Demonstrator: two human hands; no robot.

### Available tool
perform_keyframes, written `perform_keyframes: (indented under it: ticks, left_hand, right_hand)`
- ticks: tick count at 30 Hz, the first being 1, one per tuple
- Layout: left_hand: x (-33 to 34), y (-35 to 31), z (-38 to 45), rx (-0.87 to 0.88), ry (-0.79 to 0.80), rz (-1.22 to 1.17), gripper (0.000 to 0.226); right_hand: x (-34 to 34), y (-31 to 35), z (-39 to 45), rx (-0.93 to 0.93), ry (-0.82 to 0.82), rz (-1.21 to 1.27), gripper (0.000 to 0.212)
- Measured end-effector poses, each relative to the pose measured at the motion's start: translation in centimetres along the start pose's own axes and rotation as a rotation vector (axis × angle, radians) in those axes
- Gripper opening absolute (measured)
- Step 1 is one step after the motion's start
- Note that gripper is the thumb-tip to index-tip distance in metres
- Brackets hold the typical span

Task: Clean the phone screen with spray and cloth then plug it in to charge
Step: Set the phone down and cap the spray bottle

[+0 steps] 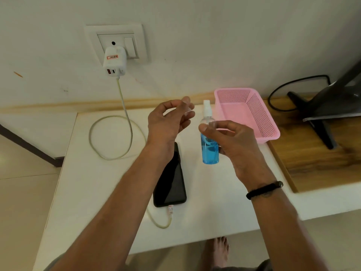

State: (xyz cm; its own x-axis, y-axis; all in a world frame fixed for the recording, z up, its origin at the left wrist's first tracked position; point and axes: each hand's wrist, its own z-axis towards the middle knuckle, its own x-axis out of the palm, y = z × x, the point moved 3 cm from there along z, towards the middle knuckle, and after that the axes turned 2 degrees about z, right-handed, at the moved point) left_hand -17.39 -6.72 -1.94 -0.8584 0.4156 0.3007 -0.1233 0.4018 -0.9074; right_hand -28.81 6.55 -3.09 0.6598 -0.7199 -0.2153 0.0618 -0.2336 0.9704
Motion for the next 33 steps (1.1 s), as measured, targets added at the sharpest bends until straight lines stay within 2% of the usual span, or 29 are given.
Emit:
perform_keyframes:
  ticks: [5,8,12,14,16,18,22,24,27,30,33]
  left_hand:
    - [0.2,-0.2,-0.4,-0.039,-0.02,-0.127,0.035]
    - [0.3,-0.3,-0.6,-0.052,-0.026,-0.151,0.05]
    - [0.3,-0.4,-0.7,-0.05,-0.014,-0.156,0.053]
    - [0.3,-0.4,-0.7,-0.032,-0.001,-0.128,0.048]
    - [0.4,-0.3,-0.5,0.004,0.012,-0.088,0.033]
    - [0.5,-0.5,-0.5,0.057,0.012,-0.019,0.024]
    - [1.0,-0.6,-0.6,0.171,0.026,0.163,0.035]
    - [1.0,-0.7,-0.7,0.2,0.025,0.21,0.04]
    - [1.0,-0.6,-0.7,0.204,0.038,0.266,0.048]
    - [1.2,-0.4,-0.6,0.182,0.051,0.306,0.053]
    - [1.4,-0.2,-0.7,0.159,0.074,0.318,0.056]
  right_hand:
    - [1.4,0.1,-0.3,-0.032,0.091,-0.073,0.05]
    - [1.8,0.3,-0.6,-0.045,0.119,-0.096,0.039]
    - [2.0,0.0,-0.6,-0.048,0.131,-0.131,0.029]
    - [2.0,0.0,-0.7,-0.042,0.122,-0.141,0.033]
    - [2.0,0.0,-0.6,-0.04,0.113,-0.16,0.04]
    - [2.0,0.0,-0.6,-0.036,0.109,-0.175,0.039]
    - [1.7,-0.1,-0.4,-0.034,0.084,-0.179,0.036]
    - [1.6,-0.1,-0.4,-0.054,0.057,-0.188,0.044]
    - [1.3,0.2,-0.5,-0.116,0.03,-0.204,0.071]
    - [1.7,0.8,-0.7,-0.236,0.068,-0.294,0.095]
    - [2.1,0.9,-0.9,-0.298,0.106,-0.339,0.097]
